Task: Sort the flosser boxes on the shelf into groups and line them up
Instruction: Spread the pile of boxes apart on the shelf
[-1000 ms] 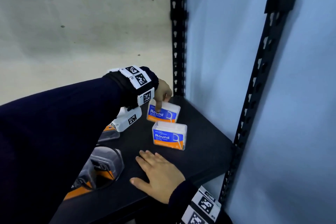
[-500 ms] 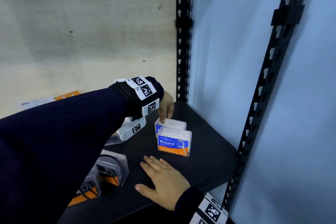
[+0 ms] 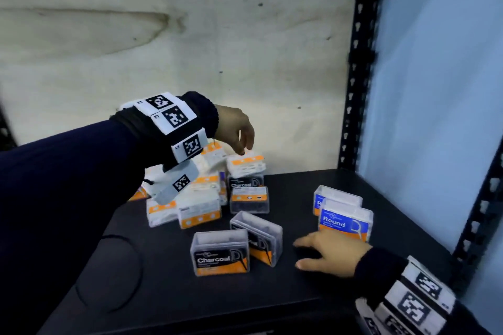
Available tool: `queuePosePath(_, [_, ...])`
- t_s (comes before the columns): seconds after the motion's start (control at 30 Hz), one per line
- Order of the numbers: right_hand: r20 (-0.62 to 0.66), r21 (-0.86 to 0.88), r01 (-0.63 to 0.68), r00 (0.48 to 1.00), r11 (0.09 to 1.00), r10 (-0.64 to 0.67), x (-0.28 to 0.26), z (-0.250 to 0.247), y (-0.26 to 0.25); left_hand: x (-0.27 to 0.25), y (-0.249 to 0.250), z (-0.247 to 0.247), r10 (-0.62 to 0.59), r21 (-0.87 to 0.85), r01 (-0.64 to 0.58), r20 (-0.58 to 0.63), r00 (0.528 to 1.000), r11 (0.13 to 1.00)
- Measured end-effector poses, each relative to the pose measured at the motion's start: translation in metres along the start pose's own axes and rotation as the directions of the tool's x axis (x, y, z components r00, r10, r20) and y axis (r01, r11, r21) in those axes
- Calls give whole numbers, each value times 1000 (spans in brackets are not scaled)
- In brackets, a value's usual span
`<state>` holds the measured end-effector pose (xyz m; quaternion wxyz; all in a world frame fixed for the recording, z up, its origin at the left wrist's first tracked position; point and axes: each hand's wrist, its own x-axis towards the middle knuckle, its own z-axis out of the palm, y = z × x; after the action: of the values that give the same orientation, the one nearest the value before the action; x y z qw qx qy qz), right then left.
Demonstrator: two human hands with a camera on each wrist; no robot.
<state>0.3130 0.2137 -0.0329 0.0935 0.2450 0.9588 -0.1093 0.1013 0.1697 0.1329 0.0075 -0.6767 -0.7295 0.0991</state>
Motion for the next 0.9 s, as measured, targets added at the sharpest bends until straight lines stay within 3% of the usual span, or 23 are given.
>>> queuePosePath(0.2, [-94,-9,103,990,995,-103,1,-66,-33,-76,-73,2,-237,1,237,-70,969,971])
queuePosePath(0.33, [-104,-7,146,984,989,-145,20,-110,-60,-107,-109,20,-353,10,353,-36,935,935])
queuePosePath(0.5, [-206,-88,163,962,983,-178,67,-148,-80,-119,-146,51,-444,20,444,19,896,896])
queuePosePath(0.63, [-191,-187,55,977,981,-91,112,-158,-80,-112,-174,80,-495,78,490,80,865,868])
queuePosePath(0.9, [-41,-298,-134,991,945,127,179,-148,-54,-76,-209,128,-536,105,525,159,829,845])
